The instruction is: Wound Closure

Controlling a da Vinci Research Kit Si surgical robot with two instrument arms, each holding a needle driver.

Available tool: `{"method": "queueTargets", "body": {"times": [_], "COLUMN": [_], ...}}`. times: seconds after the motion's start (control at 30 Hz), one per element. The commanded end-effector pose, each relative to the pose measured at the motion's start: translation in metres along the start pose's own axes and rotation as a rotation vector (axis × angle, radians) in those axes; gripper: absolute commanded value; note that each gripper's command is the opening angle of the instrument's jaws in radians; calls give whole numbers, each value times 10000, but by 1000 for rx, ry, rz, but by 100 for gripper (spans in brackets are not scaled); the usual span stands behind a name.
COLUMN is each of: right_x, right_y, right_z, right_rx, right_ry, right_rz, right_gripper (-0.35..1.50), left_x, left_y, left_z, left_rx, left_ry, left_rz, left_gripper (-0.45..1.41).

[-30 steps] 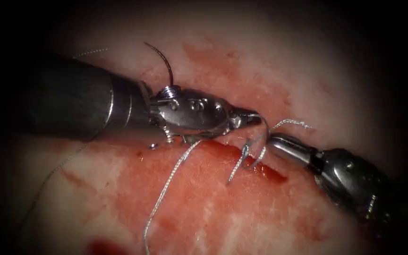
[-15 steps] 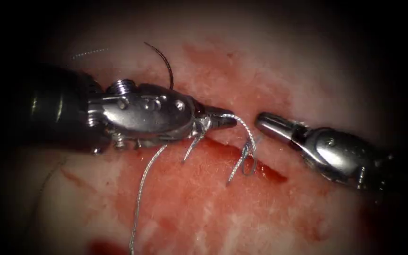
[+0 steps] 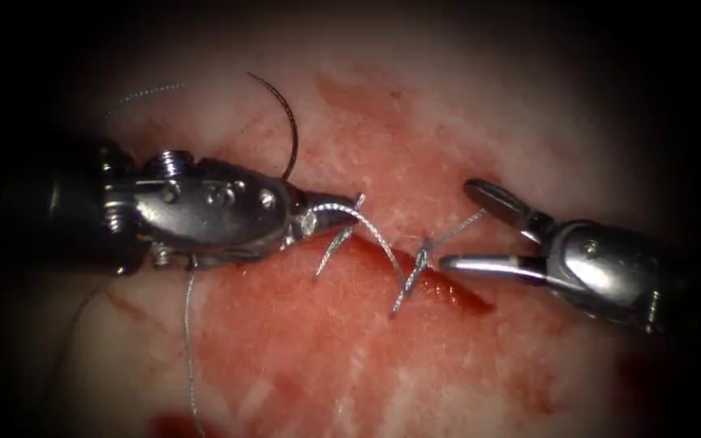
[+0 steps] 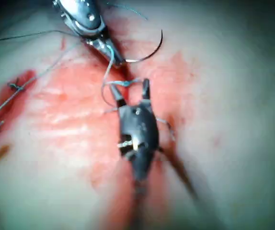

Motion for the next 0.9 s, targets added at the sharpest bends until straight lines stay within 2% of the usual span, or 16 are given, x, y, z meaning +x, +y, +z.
{"method": "queueTargets", "body": {"times": [0.03, 0.07, 0.1, 0.27, 0.33, 0.4, 0.57, 0.7, 0.77, 0.83, 0.9], "right_x": [-2, -2, -1, 2, -3, -4, 1, 1, 4, 7, 12], "right_y": [-27, -27, -39, -56, -65, -65, -57, -61, -60, -59, -60], "right_z": [12, 12, 16, 30, 48, 50, 51, 53, 51, 50, 48], "right_rx": [55, 55, 84, 94, 51, 34, -93, -108, -107, -107, -105], "right_ry": [-72, -72, -108, -146, -219, -229, -257, -258, -253, -243, -244], "right_rz": [4, 4, 0, -1, -12, -14, -5, -2, 1, 5, 9], "right_gripper": [143, 143, 135, 130, 130, 130, 131, 118, 98, 96, 103], "left_x": [-1, -1, 0, 1, 6, 7, 13, 13, 13, 12, 13], "left_y": [7, 7, 9, 13, 14, 13, 14, 19, 21, 23, 23], "left_z": [8, 8, 7, 4, -1, -3, -11, -11, -9, -8, -7], "left_rx": [43, 43, 63, 83, 103, 113, 112, 104, 102, 99, 100], "left_ry": [-27, -27, -38, -47, -32, -24, -23, -20, -17, -15, -15], "left_rz": [29, 29, 42, 55, 54, 57, 73, 74, 73, 80, 79], "left_gripper": [-35, -35, -35, -35, -35, -35, -35, -35, -35, -35, -35]}}
